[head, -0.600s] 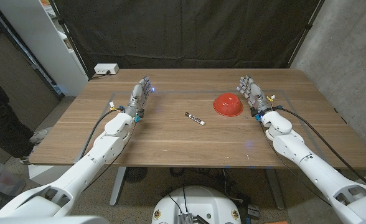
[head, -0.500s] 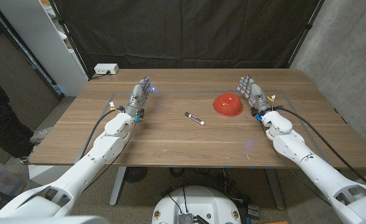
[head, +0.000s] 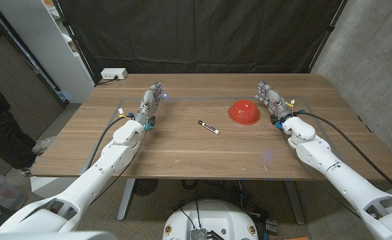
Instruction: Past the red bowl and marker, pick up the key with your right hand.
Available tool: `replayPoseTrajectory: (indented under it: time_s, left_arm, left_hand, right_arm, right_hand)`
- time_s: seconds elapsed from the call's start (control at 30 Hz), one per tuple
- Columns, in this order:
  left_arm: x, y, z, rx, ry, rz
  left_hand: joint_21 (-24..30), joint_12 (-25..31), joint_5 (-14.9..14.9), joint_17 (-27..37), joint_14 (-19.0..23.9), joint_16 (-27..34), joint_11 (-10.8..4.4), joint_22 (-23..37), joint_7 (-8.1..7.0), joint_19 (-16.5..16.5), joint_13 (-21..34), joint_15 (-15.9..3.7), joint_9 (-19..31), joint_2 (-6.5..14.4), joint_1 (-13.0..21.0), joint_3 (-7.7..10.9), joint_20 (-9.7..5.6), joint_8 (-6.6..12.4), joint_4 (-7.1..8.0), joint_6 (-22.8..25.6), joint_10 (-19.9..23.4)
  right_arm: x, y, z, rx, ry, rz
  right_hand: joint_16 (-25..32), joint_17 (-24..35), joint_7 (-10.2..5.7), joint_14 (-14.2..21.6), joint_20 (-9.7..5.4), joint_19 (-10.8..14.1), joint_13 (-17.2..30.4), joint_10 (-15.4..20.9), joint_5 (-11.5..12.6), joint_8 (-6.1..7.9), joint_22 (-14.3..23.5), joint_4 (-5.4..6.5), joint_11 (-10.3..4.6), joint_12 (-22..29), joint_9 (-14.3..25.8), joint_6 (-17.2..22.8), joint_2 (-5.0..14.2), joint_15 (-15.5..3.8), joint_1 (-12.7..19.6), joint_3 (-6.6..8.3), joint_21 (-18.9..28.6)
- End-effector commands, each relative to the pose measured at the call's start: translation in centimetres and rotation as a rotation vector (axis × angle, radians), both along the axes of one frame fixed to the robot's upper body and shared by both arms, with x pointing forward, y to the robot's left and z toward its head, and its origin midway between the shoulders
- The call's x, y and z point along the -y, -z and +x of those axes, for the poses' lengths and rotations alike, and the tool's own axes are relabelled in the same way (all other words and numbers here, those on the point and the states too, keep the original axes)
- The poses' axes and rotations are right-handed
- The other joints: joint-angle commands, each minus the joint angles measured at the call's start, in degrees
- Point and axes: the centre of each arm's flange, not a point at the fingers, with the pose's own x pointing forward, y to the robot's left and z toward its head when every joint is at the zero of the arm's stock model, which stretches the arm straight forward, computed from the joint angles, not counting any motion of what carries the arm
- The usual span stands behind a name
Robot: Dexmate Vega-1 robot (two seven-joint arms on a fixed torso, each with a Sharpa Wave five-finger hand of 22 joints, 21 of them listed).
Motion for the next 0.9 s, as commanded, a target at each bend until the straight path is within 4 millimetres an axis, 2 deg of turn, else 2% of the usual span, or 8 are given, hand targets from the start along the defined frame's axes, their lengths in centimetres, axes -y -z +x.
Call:
replayPoseTrajectory:
  time_s: [0.03, 0.33, 0.9]
  left_arm:
    - [0.0, -0.1, 0.6, -0.007, 0.005, 0.003]
    - [0.0, -0.2, 1.2, -0.012, 0.011, 0.006]
    - [-0.2, -0.4, 2.1, -0.018, 0.022, 0.009]
  left_hand:
    - [0.19, 0.38, 0.4, 0.18, -0.32, 0.37, 0.21, 0.1, -0.03, -0.97, 0.24, 0.08, 0.07, 4.95, -0.22, 0.19, 0.14, 0.43, -0.02, -1.29, -0.63]
    - [0.13, 0.39, 0.42, 0.17, -0.37, 0.37, 0.18, 0.11, 0.05, -0.96, 0.25, 0.16, 0.08, 4.95, -0.25, 0.13, 0.19, 0.46, -0.03, -1.3, -0.71]
    - [0.04, 0.45, 0.47, 0.16, -0.37, 0.41, 0.33, 0.11, 0.17, -0.94, 0.25, 0.23, 0.09, 4.97, -0.28, 0.04, 0.29, 0.53, -0.04, -1.19, -0.71]
  right_arm:
    - [0.7, -0.7, -0.5, -0.003, 0.065, -0.082]
    - [0.6, -1.5, -0.9, 0.01, 0.098, -0.138]
    - [0.7, -2.8, -1.8, 0.039, 0.147, -0.209]
  right_hand:
    - [0.37, 0.11, 0.06, 0.54, 0.44, 0.37, 0.17, 0.29, -0.07, 0.63, 0.19, -0.77, 0.39, 0.33, 0.22, 0.81, -0.23, 0.03, 1.08, 0.3, -0.11]
    - [0.68, 0.13, 0.41, 1.55, -0.09, 1.27, 0.2, 0.88, -0.3, 0.88, 0.22, -2.23, 0.57, 0.56, 0.31, 1.5, -0.39, -0.5, 2.54, 0.62, 0.22]
    - [0.98, 0.14, 0.73, 2.97, -0.43, 2.4, 0.24, 2.08, -0.56, 1.05, 0.26, -3.89, 0.89, 0.89, 0.39, 2.27, -0.32, -0.58, 4.24, 0.96, 0.53]
